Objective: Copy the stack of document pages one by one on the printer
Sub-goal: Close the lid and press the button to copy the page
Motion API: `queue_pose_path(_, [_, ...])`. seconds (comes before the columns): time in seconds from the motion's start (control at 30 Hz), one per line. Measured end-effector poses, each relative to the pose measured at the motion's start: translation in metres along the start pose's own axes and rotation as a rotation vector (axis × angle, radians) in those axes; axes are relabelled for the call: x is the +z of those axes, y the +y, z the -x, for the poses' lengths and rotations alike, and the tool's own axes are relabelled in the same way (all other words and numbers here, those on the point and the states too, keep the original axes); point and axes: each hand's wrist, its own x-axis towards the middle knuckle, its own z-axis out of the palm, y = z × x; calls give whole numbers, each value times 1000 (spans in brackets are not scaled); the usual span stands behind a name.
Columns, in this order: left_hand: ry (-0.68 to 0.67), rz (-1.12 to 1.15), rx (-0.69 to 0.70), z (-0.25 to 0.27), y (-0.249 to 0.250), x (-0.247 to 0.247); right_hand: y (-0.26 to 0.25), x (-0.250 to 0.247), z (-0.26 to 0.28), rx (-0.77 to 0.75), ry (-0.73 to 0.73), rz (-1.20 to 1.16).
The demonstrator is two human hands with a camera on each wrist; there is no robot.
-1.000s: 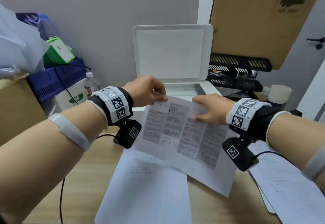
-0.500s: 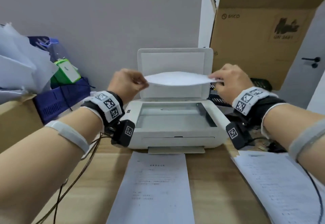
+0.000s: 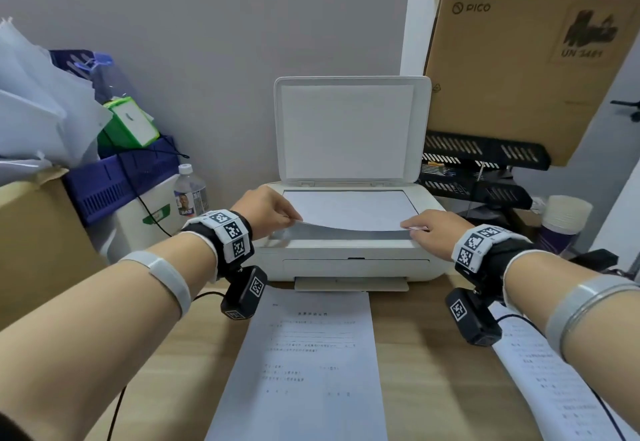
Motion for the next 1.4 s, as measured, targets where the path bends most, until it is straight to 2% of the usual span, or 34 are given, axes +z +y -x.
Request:
queue_pose_path(0.33, [-98,14,-58,-5,-7,5,0,7,3,-56,7,26])
queue_pose_path(0.5, [-44,122,-68,-27,-6,-9,-24,-7,-11,-130,99,-4])
queue_pose_path(0.7, [81,569,-314,-93,-8,-31,-65,-28,-45,-224,146,-79])
queue_pose_path(0.8, [134,790,-365,-126,-6,-43,-82,-44,-61,-244,178,-101])
queue_pose_path(1.03, [137,912,-304,-169,-11,-52,-96,-75,-96,-229,270,-59])
queue_pose_path(1.13, [228,863,-270,-169,-22,-52,-98,-78,-104,-224,350,-38])
queue_pose_path(1.3, [244,834,-138,-145,-34,-51,-110,-72,-101,-253,608,109])
queue_pose_path(1.4, [222,862,-91,-123,-36,-52,-121,-71,-91,-331,777,216])
